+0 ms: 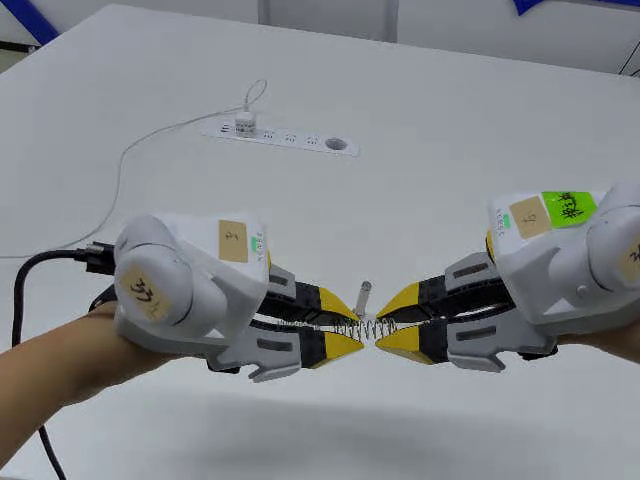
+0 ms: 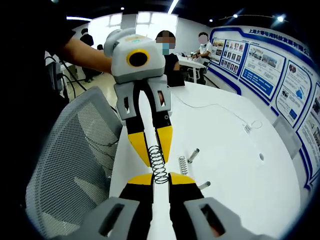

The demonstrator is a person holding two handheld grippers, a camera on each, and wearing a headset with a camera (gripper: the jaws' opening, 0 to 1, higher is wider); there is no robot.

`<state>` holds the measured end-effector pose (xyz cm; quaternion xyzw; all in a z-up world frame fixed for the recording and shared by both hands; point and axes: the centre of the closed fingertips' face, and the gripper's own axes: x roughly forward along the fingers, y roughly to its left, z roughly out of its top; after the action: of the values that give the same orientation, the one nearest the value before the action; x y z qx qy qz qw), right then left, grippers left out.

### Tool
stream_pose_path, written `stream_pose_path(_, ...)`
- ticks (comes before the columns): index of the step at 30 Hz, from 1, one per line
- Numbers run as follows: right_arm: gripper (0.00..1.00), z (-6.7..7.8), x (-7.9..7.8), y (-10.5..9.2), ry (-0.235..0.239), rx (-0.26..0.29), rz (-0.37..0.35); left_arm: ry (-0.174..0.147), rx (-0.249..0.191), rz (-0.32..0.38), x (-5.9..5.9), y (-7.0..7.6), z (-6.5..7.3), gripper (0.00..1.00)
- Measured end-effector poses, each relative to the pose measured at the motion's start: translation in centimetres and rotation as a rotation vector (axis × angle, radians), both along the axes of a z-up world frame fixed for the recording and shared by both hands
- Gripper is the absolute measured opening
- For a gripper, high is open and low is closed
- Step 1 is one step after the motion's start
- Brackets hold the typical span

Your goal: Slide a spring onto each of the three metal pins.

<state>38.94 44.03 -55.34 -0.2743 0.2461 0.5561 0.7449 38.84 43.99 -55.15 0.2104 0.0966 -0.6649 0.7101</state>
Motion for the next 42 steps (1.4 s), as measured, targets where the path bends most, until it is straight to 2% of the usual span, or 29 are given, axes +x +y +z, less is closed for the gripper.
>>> stream_pose_path(10,0.11,1.3,-0.2,0.6,0.019,0.080,-0.002,0.002,-0.001,0.006,0.1,0.1,0.0,0.10)
stream_pose_path(13,0.11,2.0,-0.4,0.9,0.026,0.127,0.003,0.007,-0.010,0.005,0.0,0.2,0.3,0.10)
stream_pose_path(19,0.11,2.4,-0.5,1.4,0.026,0.154,-0.002,0.009,-0.012,0.011,0.0,0.2,0.4,0.10)
stream_pose_path(22,0.11,3.1,-0.7,1.9,0.032,0.202,-0.003,0.015,-0.015,0.011,-0.1,0.1,0.4,0.10)
stream_pose_path(30,0.11,3.5,-0.7,2.5,0.035,0.232,-0.011,0.018,-0.009,0.016,-0.2,-0.1,0.2,0.10)
stream_pose_path(32,0.11,3.8,-0.7,2.9,0.048,0.266,-0.021,0.028,-0.012,0.016,-0.3,-0.1,0.2,0.10)
stream_pose_path(34,0.11,4.5,-0.8,3.5,0.081,0.335,-0.039,0.041,-0.028,0.008,-0.6,-0.3,0.5,0.10)
stream_pose_path(37,0.11,4.6,-0.6,3.5,0.061,0.326,-0.035,0.042,-0.037,0.018,-0.4,-0.4,0.7,0.10)
stream_pose_path(42,0.11,4.3,-0.5,3.6,0.057,0.307,-0.038,0.063,-0.032,0.027,-0.4,-0.3,0.5,0.10)
